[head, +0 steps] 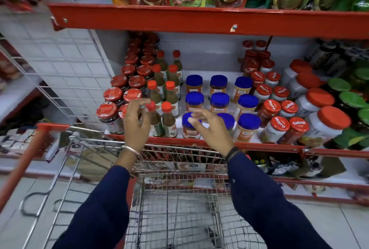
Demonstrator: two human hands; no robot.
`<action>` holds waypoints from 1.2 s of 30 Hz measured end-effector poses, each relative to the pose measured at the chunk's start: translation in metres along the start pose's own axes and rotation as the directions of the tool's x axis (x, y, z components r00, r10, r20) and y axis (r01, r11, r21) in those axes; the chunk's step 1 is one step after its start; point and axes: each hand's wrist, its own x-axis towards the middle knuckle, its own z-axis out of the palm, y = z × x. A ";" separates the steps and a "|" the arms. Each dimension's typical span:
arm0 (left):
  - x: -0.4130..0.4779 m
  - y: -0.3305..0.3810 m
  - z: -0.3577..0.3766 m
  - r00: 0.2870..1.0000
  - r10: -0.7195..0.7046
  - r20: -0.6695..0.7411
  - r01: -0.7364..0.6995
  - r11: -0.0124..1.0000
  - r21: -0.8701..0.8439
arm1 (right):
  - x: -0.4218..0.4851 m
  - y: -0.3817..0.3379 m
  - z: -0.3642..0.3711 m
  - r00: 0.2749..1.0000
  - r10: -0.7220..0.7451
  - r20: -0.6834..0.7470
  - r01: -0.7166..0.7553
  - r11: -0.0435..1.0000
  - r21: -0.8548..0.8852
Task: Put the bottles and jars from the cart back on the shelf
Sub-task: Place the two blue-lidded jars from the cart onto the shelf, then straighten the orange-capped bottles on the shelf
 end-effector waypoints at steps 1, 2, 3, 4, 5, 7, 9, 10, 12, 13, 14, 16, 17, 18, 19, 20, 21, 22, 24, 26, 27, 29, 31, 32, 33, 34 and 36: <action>0.006 -0.010 -0.004 0.999 -0.041 0.034 0.041 0.999 -0.006 | 0.008 -0.003 0.012 1.000 -0.017 0.020 0.017 1.000 0.010; 0.012 -0.019 -0.006 0.992 -0.081 0.092 0.083 0.996 -0.018 | 0.017 -0.005 0.023 0.999 -0.028 0.043 0.028 0.999 0.017; 0.017 -0.025 -0.007 0.978 -0.114 0.175 0.123 0.991 -0.044 | 0.026 -0.007 0.033 0.997 -0.029 0.068 0.028 1.000 0.015; 0.022 -0.028 -0.008 0.951 -0.142 0.274 0.169 0.982 -0.079 | 0.035 -0.008 0.041 0.995 -0.020 0.094 0.019 1.000 0.006; 0.025 -0.030 -0.008 0.913 -0.164 0.374 0.220 0.969 -0.111 | 0.044 -0.008 0.048 0.993 -0.003 0.121 0.004 1.000 -0.006; 0.030 -0.035 -0.010 0.840 -0.178 0.512 0.268 0.958 -0.106 | 0.057 -0.009 0.059 0.984 0.025 0.174 -0.021 0.999 -0.026; 0.032 -0.038 -0.010 0.809 -0.161 0.565 0.250 0.965 -0.083 | 0.064 -0.008 0.064 0.979 0.032 0.200 -0.024 0.999 -0.040; 0.033 -0.040 -0.011 0.804 -0.147 0.576 0.240 0.967 -0.088 | 0.067 -0.006 0.067 0.980 0.029 0.197 -0.022 0.999 -0.041; 0.035 -0.043 -0.013 0.808 -0.129 0.574 0.229 0.968 -0.105 | 0.070 -0.005 0.069 0.985 0.035 0.170 -0.027 0.998 -0.048; 0.036 -0.044 -0.013 0.811 -0.127 0.571 0.225 0.969 -0.105 | 0.070 -0.004 0.069 0.987 0.042 0.152 -0.035 0.998 -0.052; 0.036 -0.044 -0.014 0.813 -0.127 0.568 0.224 0.969 -0.104 | 0.070 -0.003 0.069 0.991 0.045 0.129 -0.039 0.998 -0.053; 0.035 -0.046 -0.014 0.826 -0.130 0.548 0.221 0.970 -0.102 | 0.068 -0.003 0.068 0.997 0.038 0.066 -0.035 0.998 -0.058; 0.035 -0.047 -0.014 0.837 -0.130 0.532 0.211 0.973 -0.095 | 0.067 -0.002 0.069 0.999 0.035 0.031 -0.033 0.997 -0.064; 0.035 -0.047 -0.014 0.846 -0.130 0.517 0.202 0.975 -0.087 | 0.066 -0.002 0.070 0.999 0.034 0.003 -0.034 0.997 -0.074; 0.034 -0.047 -0.014 0.856 -0.128 0.501 0.193 0.978 -0.080 | 0.066 -0.002 0.071 0.999 0.032 -0.022 -0.034 0.996 -0.080; 0.034 -0.047 -0.014 0.868 -0.123 0.481 0.182 0.980 -0.076 | 0.065 -0.003 0.072 0.999 0.030 -0.042 -0.034 0.996 -0.085; 0.033 -0.046 -0.014 0.881 -0.118 0.458 0.169 0.983 -0.072 | 0.064 -0.004 0.074 0.998 0.026 -0.062 -0.031 0.996 -0.089; 0.032 -0.046 -0.014 0.894 -0.110 0.435 0.154 0.986 -0.067 | 0.064 -0.004 0.075 0.996 0.023 -0.082 -0.031 0.995 -0.095; 0.031 -0.048 -0.014 0.912 -0.099 0.397 0.132 0.990 -0.056 | 0.063 -0.005 0.078 0.993 0.022 -0.113 -0.034 0.994 -0.105; 0.031 -0.049 -0.014 0.921 -0.100 0.377 0.126 0.991 -0.045 | 0.062 -0.006 0.080 0.991 0.025 -0.133 -0.039 0.994 -0.104; 0.031 -0.049 -0.014 0.922 -0.104 0.374 0.129 0.991 -0.042 | 0.061 -0.006 0.081 0.990 0.021 -0.138 -0.036 0.994 -0.107; 0.030 -0.048 -0.014 0.917 -0.120 0.381 0.146 0.989 -0.039 | 0.061 -0.006 0.082 0.991 0.019 -0.135 -0.034 0.993 -0.112; 0.029 -0.050 -0.013 0.904 -0.151 0.400 0.176 0.984 -0.026 | 0.061 -0.005 0.083 0.992 0.024 -0.124 -0.038 0.993 -0.115; 0.028 -0.051 -0.013 0.897 -0.161 0.411 0.184 0.983 -0.016 | 0.061 -0.005 0.084 0.993 0.028 -0.119 -0.043 0.991 -0.126; 0.028 -0.051 -0.012 0.894 -0.165 0.418 0.182 0.983 -0.002 | 0.062 -0.004 0.085 0.993 0.030 -0.116 -0.046 0.989 -0.139; 0.028 -0.052 -0.012 0.893 -0.166 0.418 0.177 0.984 0.013 | 0.062 -0.005 0.085 0.993 0.032 -0.115 -0.049 0.988 -0.149; 0.029 -0.052 -0.011 0.893 -0.168 0.418 0.170 0.985 0.032 | 0.063 -0.006 0.084 0.994 0.028 -0.109 -0.045 0.987 -0.157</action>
